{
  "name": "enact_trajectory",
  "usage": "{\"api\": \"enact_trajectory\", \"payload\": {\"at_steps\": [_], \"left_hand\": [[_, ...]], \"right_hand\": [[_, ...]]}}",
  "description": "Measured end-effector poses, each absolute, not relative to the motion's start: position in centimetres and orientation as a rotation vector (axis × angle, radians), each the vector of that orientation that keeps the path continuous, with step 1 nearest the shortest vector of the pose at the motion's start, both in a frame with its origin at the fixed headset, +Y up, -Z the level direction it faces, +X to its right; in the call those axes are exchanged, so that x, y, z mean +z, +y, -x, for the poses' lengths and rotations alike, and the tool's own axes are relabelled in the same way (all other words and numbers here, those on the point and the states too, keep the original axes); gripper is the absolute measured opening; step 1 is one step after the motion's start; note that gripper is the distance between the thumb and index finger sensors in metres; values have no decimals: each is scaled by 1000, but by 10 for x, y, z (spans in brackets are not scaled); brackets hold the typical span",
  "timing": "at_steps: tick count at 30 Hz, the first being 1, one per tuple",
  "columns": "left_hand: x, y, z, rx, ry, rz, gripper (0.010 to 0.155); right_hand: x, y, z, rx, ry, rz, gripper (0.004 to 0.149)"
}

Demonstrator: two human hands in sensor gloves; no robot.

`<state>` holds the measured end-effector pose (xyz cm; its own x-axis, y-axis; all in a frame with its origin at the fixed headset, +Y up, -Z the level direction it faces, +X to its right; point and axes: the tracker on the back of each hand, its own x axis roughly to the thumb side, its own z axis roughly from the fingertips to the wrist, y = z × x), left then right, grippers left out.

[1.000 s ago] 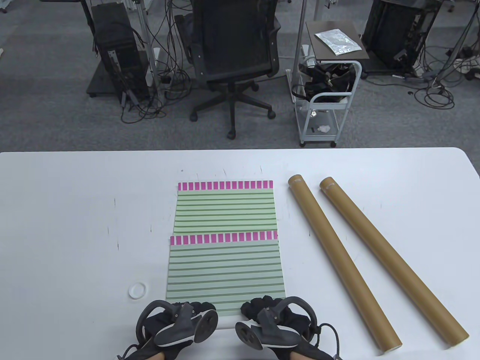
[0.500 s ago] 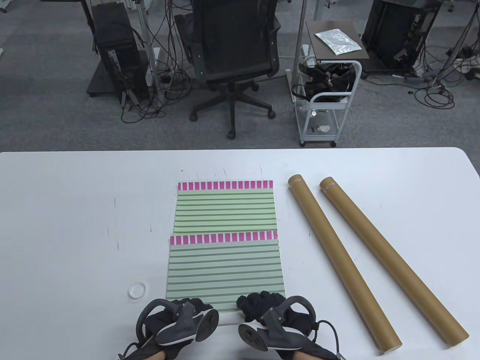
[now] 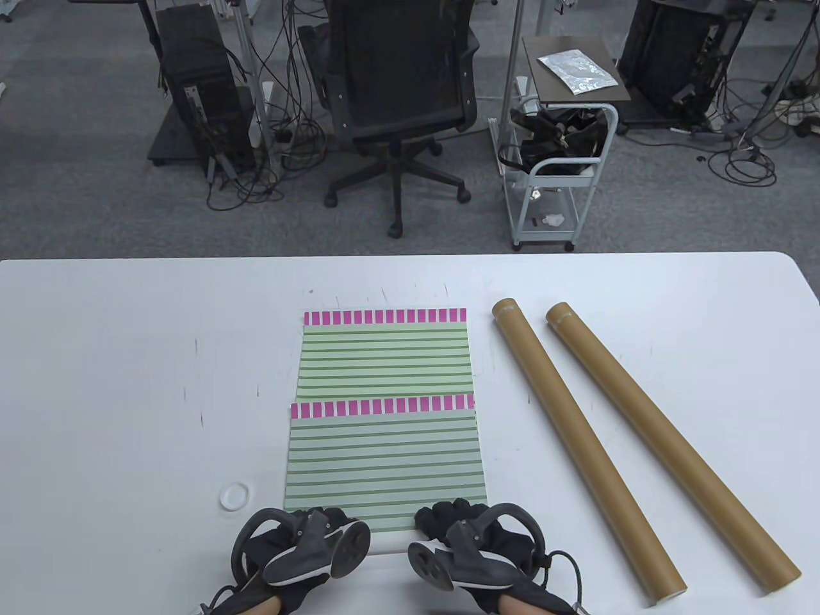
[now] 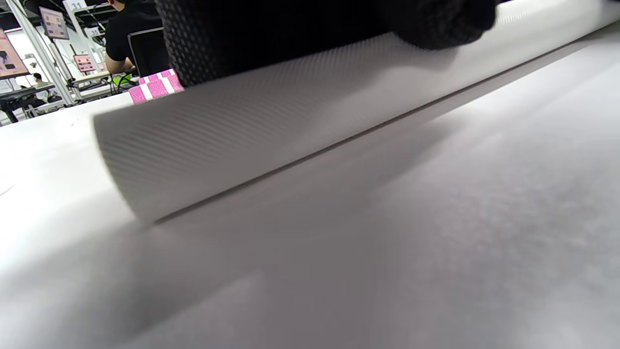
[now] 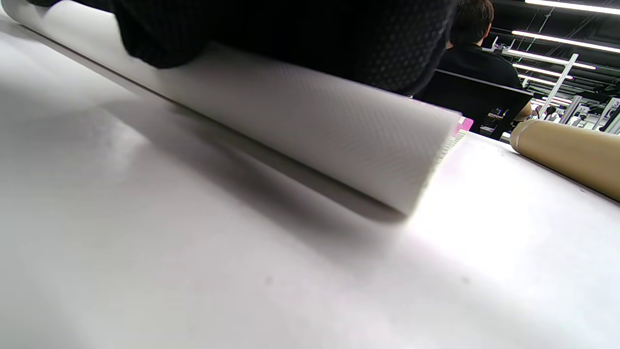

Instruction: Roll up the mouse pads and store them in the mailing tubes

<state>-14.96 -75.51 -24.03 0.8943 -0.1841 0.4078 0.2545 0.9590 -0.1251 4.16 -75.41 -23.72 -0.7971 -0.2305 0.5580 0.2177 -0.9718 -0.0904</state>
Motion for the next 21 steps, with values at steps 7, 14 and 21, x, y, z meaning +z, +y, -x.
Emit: {"api": "enact_trajectory", "payload": {"at_steps": [7,14,21], "left_hand": [[-241,-757,151,-249,-387,169,47],[-234,-755,142,-410,-427,91,57],[-245,-756,153,-292,-401,147,54]], "right_hand": [[-235,-755,-38,-2724,38,861,50],[-236,-756,-38,-2733,28,845,50],[-240,-755,-43,-2788,-8,839,56]]}}
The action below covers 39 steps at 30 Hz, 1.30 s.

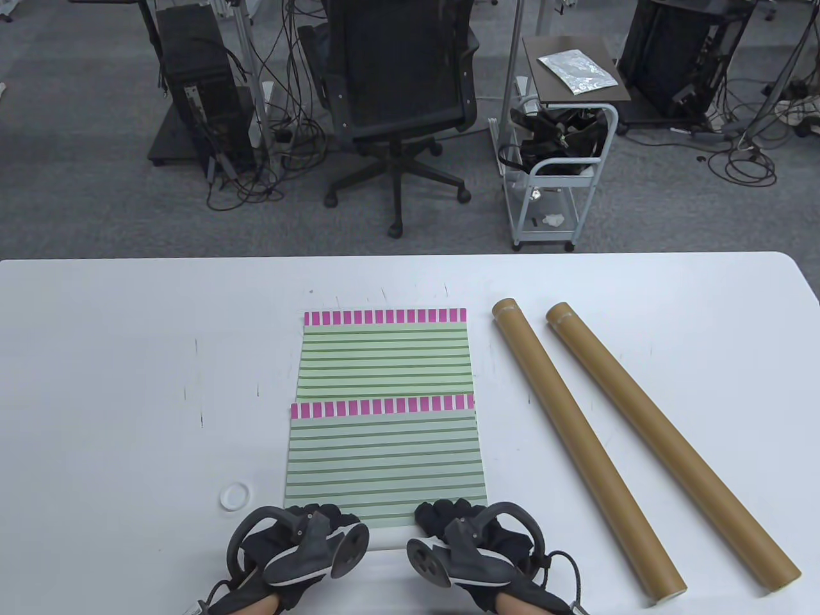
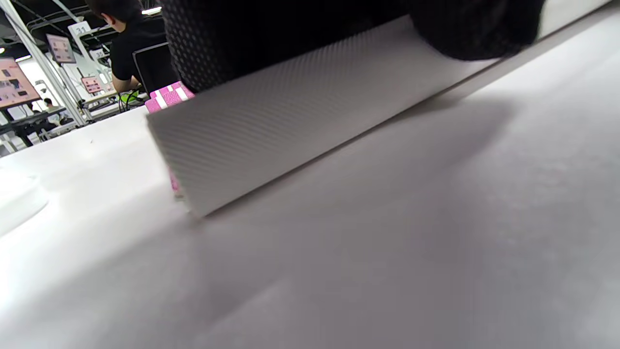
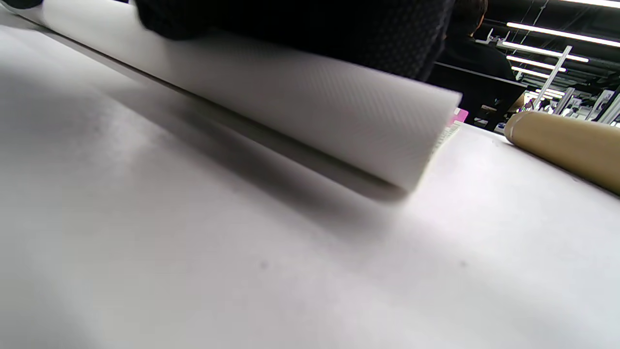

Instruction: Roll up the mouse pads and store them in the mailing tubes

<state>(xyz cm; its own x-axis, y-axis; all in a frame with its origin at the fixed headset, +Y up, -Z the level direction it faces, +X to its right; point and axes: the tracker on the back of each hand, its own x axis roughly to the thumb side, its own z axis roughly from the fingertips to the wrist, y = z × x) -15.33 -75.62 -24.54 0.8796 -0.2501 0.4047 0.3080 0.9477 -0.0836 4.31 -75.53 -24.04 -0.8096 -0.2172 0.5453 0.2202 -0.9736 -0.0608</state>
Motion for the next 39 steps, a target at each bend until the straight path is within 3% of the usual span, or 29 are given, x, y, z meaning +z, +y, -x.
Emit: {"api": "enact_trajectory", "payload": {"at_steps": [2,5,11,17,20,24,28,33,36,39], "left_hand": [[-245,-756,153,-289,-400,150,53],[-245,-755,153,-302,-410,142,52],[-245,-754,159,-158,-479,265,49],[-250,-756,163,-119,-423,293,46],[-250,-757,161,-152,-417,264,45],[-251,-758,162,-144,-405,266,45],[-249,-758,166,-155,-399,234,48],[-250,-758,177,-54,-450,337,65],[-246,-755,177,-159,-461,174,60],[-246,-754,172,-180,-460,171,59]], "right_hand": [[-240,-755,-43,-2782,-7,849,63],[-240,-753,-40,-2739,65,825,56],[-238,-747,-41,-2788,-125,857,52],[-238,-748,-42,-2749,-86,871,55],[-235,-742,-44,-2778,36,867,53],[-237,-741,-41,-2740,2,835,47],[-236,-743,-34,-2691,-10,828,46],[-234,-744,-32,-2663,-21,832,45],[-237,-743,-35,-2682,-82,856,47],[-236,-744,-37,-2689,-111,879,61]]}}
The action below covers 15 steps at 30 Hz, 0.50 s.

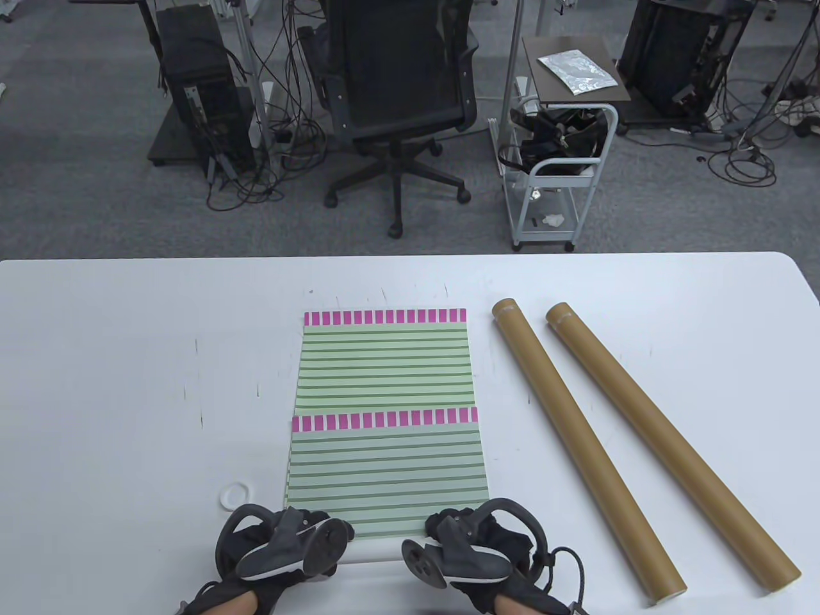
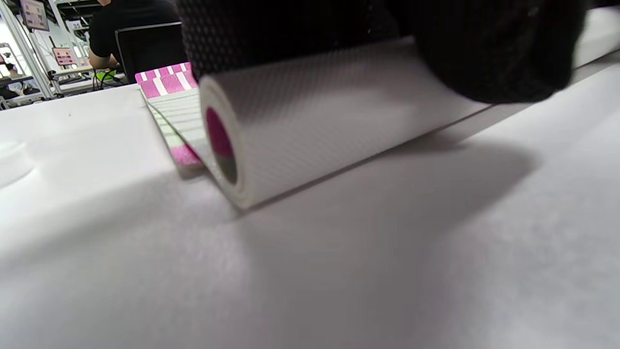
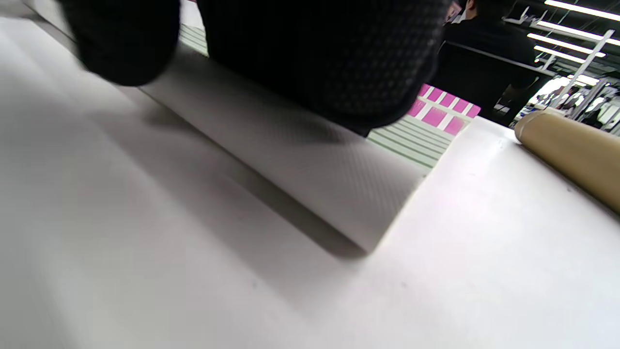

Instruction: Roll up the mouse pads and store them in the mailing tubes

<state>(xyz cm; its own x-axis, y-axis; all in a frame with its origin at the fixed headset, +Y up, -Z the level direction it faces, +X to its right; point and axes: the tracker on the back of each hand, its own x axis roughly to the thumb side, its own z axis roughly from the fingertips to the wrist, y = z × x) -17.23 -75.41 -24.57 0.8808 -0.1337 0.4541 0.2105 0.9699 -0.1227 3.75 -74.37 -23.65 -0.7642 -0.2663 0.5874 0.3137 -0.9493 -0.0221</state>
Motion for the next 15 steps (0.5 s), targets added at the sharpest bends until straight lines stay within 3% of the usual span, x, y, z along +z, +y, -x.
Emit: {"api": "enact_trajectory", "payload": {"at_steps": [3,7,15], "left_hand": [[-247,-753,172,-160,-472,215,57],[-248,-753,175,-33,-479,311,46],[-253,-759,179,-37,-418,272,40]], "right_hand": [[-234,-746,-37,-2651,-35,877,56],[-236,-742,-40,-2720,-129,902,53],[-238,-746,-40,-2728,-152,855,51]]}}
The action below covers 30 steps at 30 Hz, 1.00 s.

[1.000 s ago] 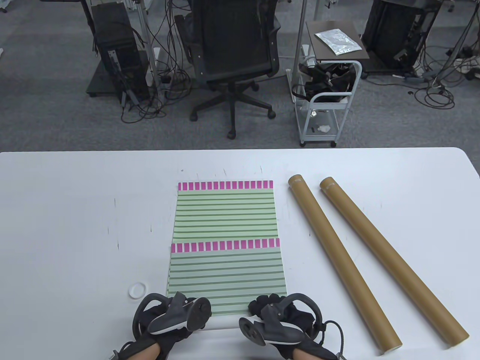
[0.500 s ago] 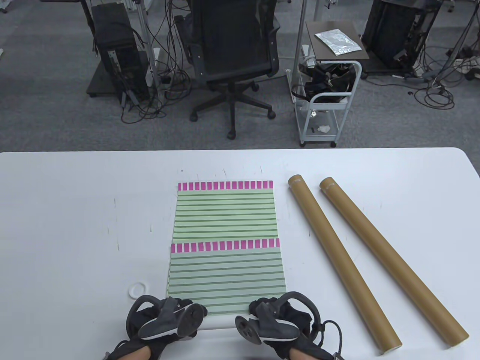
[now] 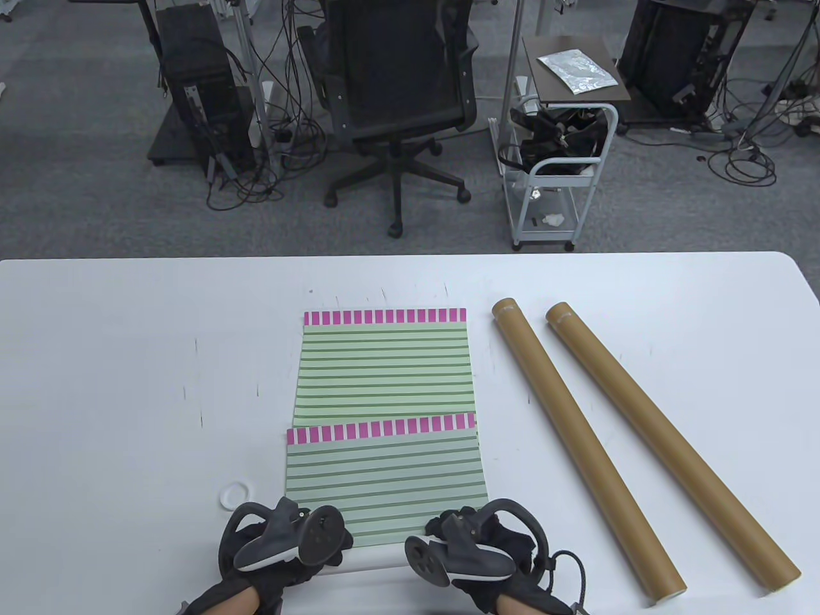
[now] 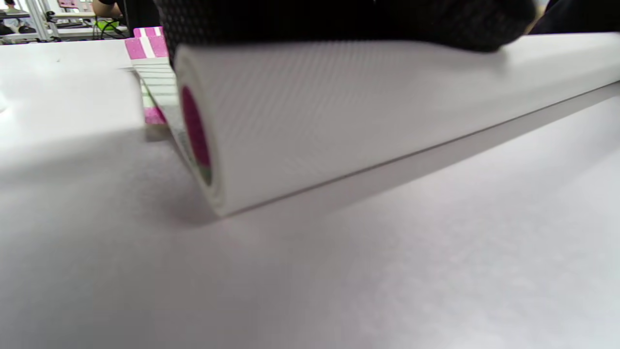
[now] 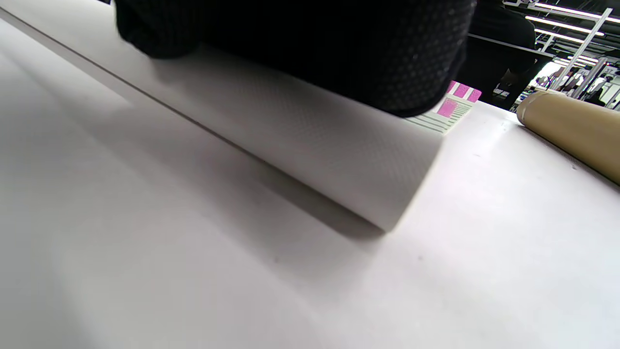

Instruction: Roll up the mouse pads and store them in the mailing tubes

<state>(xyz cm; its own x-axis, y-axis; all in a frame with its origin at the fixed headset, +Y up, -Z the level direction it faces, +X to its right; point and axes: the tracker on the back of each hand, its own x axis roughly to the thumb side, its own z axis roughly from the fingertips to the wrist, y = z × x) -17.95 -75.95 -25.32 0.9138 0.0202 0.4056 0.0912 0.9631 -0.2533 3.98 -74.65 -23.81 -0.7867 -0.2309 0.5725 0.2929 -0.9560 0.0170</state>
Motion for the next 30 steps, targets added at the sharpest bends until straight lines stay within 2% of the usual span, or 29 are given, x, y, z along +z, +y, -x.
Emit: {"api": "enact_trajectory", "payload": {"at_steps": [7,10,13,18,21,30], "left_hand": [[-252,-757,184,-46,-374,207,50],[-232,-745,172,-101,-487,67,45],[-219,-738,154,-220,-551,-9,43],[-227,-756,146,-352,-493,67,54],[-233,-759,154,-223,-442,147,50],[-246,-763,162,-108,-412,233,46]], "right_hand": [[-236,-749,-36,-2694,-158,844,52],[-236,-749,-35,-2684,-170,836,52],[-238,-749,-37,-2692,-183,837,52],[-239,-748,-38,-2714,-190,836,52],[-238,-749,-41,-2738,-109,833,52],[-234,-746,-39,-2732,-22,848,56]]}}
